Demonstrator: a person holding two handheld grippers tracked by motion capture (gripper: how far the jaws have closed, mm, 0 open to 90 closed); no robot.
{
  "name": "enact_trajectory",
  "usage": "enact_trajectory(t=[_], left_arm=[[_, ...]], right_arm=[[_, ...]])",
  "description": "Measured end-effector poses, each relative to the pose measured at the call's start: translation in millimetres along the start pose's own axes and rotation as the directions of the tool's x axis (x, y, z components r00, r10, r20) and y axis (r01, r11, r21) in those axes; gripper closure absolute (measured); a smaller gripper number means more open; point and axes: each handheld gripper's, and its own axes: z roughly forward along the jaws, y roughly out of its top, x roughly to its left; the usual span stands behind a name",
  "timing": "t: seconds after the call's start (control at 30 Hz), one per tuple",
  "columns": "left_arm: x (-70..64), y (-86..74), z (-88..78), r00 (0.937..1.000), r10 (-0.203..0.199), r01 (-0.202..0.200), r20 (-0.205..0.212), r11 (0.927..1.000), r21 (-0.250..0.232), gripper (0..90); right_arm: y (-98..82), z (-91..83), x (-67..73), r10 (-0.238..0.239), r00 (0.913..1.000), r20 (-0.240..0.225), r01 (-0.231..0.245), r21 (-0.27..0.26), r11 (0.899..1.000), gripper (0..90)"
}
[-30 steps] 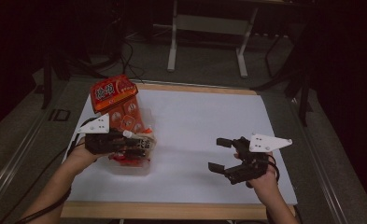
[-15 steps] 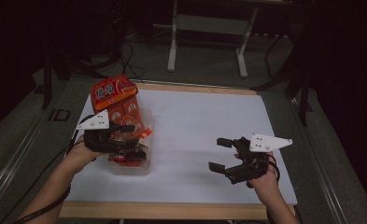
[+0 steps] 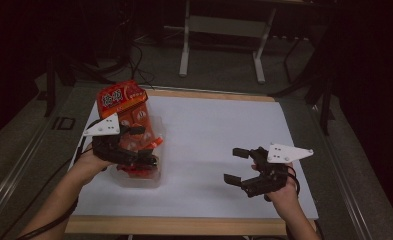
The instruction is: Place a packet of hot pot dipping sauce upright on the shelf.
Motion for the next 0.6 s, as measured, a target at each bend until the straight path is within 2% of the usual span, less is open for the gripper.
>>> enact_trajectory(t=[0.1, 0.23, 0.27, 0.33, 0.5, 0.6], left_arm=[[-3.2, 4.7, 1.1, 0.9996, -0.03, 0.03, 0.0, 0.9993, -0.02, 12.8], [-10.3, 13.2, 5.0, 0.9965, -0.083, 0.083, 0.005, 0.9963, -0.02, 1.5], [-12.5, 15.2, 5.3, 0.9968, -0.08, 0.08, 0.003, 0.9964, -0.028, 1.6], [-17.6, 19.8, 6.3, 0.9965, -0.079, 0.078, -0.028, 0.9965, -0.031, 1.5], [-27.9, 27.7, 10.5, 0.9966, -0.076, 0.075, -0.03, 0.9966, -0.034, 1.2], [-33.5, 30.7, 13.6, 0.9964, -0.079, 0.077, -0.03, 0.9957, -0.052, 1.2]], right_arm=[[-0.1, -0.3, -0.4, -0.001, 1.0, 0.003, 0.001, 0.0, 1.0, 13.3], [-2.0, -0.2, -0.2, -0.002, 1.0, 0.005, 0.002, 0.016, 1.0, 13.3], [-2.6, -0.5, -0.2, -0.002, 1.0, 0.006, 0.002, 0.017, 1.0, 13.3], [-3.2, -1.1, -0.5, 0.001, 1.0, 0.009, -0.001, 0.015, 1.0, 13.3], [-3.4, -2.1, -0.6, 0.0, 0.9999, 0.011, 0.0, 0.016, 1.0, 13.3], [-4.2, -2.2, -0.6, 0.0, 0.9999, 0.012, 0.0, 0.017, 1.0, 13.3]])
